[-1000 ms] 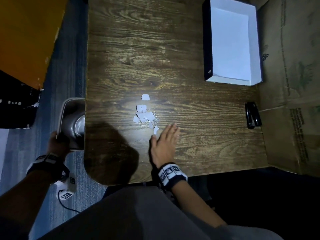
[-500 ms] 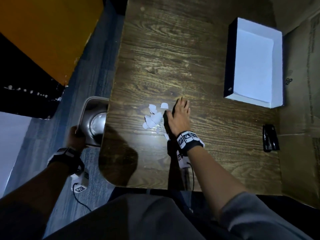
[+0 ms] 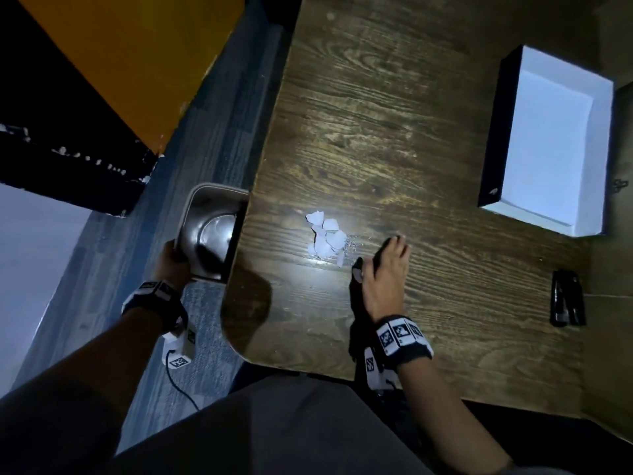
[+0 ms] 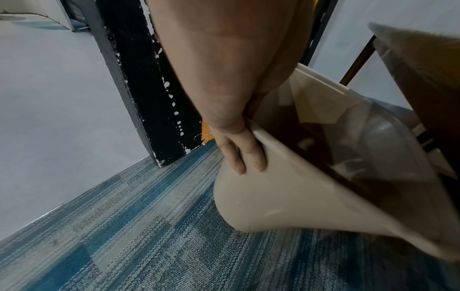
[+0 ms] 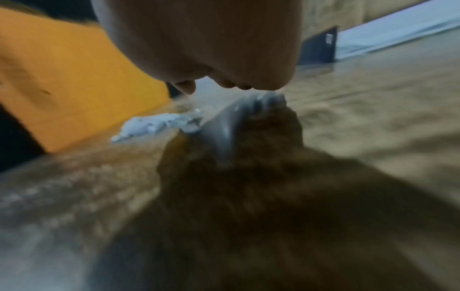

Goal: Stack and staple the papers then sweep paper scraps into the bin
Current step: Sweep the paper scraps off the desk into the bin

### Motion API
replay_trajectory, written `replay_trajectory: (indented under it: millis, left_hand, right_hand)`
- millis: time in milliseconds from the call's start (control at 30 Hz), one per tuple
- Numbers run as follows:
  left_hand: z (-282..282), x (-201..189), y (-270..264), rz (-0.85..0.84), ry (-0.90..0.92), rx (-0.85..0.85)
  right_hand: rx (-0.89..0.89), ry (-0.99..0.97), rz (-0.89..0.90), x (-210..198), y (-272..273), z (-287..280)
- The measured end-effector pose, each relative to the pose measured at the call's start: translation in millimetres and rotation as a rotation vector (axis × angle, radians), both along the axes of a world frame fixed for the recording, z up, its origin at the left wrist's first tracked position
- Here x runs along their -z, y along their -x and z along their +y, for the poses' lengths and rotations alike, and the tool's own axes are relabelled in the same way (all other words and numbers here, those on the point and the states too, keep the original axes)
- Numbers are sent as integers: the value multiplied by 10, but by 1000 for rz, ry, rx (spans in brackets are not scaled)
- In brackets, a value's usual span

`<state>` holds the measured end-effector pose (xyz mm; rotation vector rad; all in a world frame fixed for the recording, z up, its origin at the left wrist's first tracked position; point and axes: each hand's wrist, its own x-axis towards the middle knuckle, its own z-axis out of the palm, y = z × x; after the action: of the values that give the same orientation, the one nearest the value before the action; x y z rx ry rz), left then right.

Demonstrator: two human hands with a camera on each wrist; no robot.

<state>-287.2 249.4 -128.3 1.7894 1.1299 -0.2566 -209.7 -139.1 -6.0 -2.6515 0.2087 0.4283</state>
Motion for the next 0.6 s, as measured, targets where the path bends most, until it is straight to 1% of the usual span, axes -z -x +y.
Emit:
replay_trajectory:
  millis: [67,100,167,300,400,467,500,533,567,600]
  left_hand:
    - [12,0,11,-3,-2,8]
    - [23,6,18,-5,-3,15]
    - [-28,-101,-8,8,-26,5]
    - [-76,-111,4,-3,-25,18]
    - [-65,-46,9,-12,-24,7]
    - [-15,3,29,-2,-21,21]
    - [13,17,31,19,-19,28]
    - [42,55,36,39,-19,42]
    - [31,11,24,49,-15,53]
    - [25,5,20,46,-16,49]
  right_hand:
    - [38,51,44,61,37,18]
    - [42,65,61,77,26,84]
    - [33,59,77,78,-3,298]
    - [-137,-38,71,41,61,853]
    - [-244,-117,89,12,96,1069]
    - [-265,-169,61,-32,73,1010]
    - [-245,-159,31,-53,65,932]
    - [-204,-110,1,-65,66,824]
    - [-145,-37,-15,-71,82,697]
    - [-76,34,-4,-70,112,569]
